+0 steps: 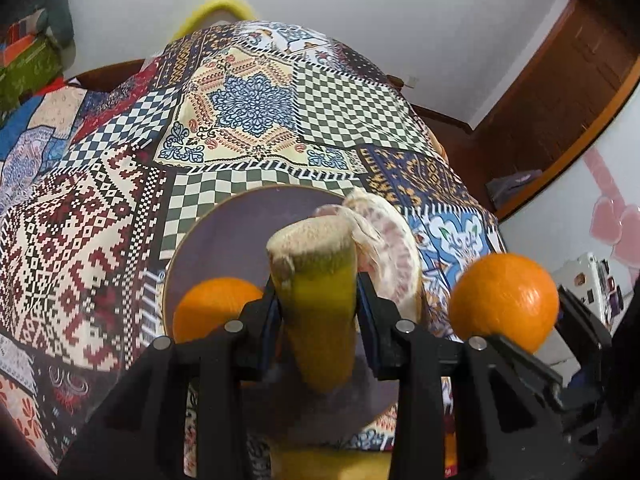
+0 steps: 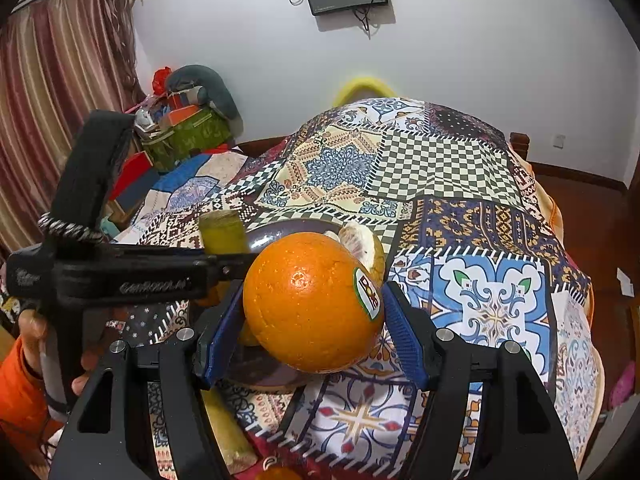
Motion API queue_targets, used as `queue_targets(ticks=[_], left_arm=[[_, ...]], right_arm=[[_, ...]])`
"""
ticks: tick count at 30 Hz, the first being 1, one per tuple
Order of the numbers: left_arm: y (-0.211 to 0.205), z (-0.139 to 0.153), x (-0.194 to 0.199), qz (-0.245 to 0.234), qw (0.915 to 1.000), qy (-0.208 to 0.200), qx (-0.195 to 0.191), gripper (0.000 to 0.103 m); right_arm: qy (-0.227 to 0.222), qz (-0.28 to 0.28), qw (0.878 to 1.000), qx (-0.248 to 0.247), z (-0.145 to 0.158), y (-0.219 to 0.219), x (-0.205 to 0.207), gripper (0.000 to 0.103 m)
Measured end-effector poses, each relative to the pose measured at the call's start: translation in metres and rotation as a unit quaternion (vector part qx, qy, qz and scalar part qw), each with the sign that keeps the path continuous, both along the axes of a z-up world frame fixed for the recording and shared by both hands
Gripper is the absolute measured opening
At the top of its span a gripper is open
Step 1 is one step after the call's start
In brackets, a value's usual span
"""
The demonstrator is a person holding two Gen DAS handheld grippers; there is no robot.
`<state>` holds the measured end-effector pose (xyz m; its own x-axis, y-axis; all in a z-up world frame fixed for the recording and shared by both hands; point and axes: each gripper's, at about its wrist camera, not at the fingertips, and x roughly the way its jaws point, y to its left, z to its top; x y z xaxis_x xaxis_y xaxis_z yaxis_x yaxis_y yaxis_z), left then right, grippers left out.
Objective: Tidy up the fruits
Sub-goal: 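Lower the corn cob onto the plate with the left tool while the right tool sets the orange there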
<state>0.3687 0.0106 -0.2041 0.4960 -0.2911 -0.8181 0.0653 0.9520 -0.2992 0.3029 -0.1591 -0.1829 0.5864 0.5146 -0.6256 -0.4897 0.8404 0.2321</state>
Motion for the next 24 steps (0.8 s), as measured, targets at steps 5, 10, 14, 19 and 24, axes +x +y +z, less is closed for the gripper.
queue_targets(ticks=[5, 10, 14, 19, 24], left_arm=[[0.002, -0.007, 0.012, 0.018, 0.9997, -0.002, 0.017, 0.039], [0.004, -0.008, 0.013, 0.020, 0.9990, -0.011, 0.037, 0.040], [0.007, 0.002, 0.005, 0.013, 0.9982, -0.027, 0.051, 0.040], [0.018, 0.022, -0.014, 0.011, 0.9967, -0.050, 0.063, 0.043], [0.042, 0.031, -0.039, 0.017, 0.9959, -0.057, 0.068, 0.043]], right_arm=[[-0.002, 0.001, 1.000, -0.004, -0.002, 0.002, 0.004, 0.064], [0.006, 0.005, 1.000, -0.011, -0.006, 0.005, 0.010, 0.064], [0.004, 0.009, 1.000, -0.014, -0.005, 0.011, 0.010, 0.064], [0.000, 0.017, 1.000, -0.015, -0.001, 0.022, 0.010, 0.064], [-0.003, 0.035, 0.999, -0.019, 0.003, 0.038, 0.005, 0.064]])
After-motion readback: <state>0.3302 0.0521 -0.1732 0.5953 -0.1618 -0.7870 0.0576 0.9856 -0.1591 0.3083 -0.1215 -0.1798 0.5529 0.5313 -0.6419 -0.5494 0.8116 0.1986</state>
